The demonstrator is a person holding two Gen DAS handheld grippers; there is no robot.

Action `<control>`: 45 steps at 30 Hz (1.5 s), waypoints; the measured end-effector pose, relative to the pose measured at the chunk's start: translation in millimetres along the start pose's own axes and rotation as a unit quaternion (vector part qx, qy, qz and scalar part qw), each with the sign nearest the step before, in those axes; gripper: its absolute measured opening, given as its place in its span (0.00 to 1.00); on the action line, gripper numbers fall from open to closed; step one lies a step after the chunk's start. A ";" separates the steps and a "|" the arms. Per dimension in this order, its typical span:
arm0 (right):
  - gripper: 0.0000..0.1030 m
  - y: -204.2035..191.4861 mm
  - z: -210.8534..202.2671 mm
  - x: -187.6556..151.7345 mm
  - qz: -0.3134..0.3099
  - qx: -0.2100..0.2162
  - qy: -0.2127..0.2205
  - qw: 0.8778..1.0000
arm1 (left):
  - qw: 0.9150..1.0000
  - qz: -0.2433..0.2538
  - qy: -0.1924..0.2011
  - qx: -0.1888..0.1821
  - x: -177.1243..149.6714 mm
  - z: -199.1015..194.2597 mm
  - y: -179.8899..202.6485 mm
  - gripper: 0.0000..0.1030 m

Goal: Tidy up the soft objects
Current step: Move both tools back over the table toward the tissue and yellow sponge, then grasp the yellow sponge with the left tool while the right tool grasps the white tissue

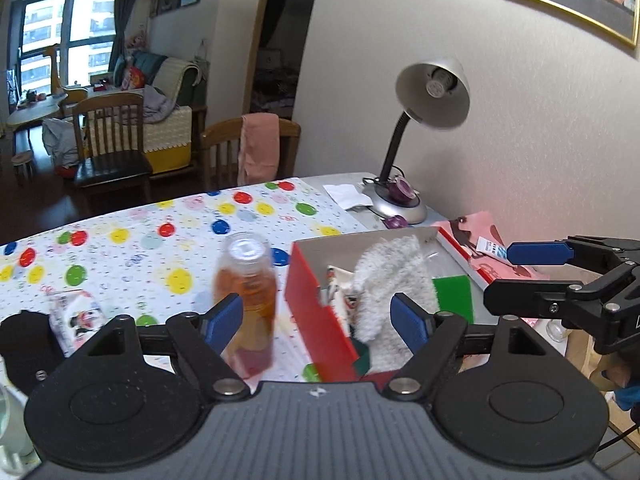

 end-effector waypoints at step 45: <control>0.99 -197.2 197.9 -12.7 -0.098 0.031 -0.148 0.984 | 0.996 -0.060 -0.047 0.034 -123.3 -7.9 -211.2 1.00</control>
Point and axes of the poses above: each gripper's, at about its wrist camera, not at the fingertips, and z roughly the way its jaws point, y to its right, x to its top, the point moved 2 cm from there along z, roughly the way its jaws point, and after that the axes turned 6 degrees about -z, right-handed, at the moved point
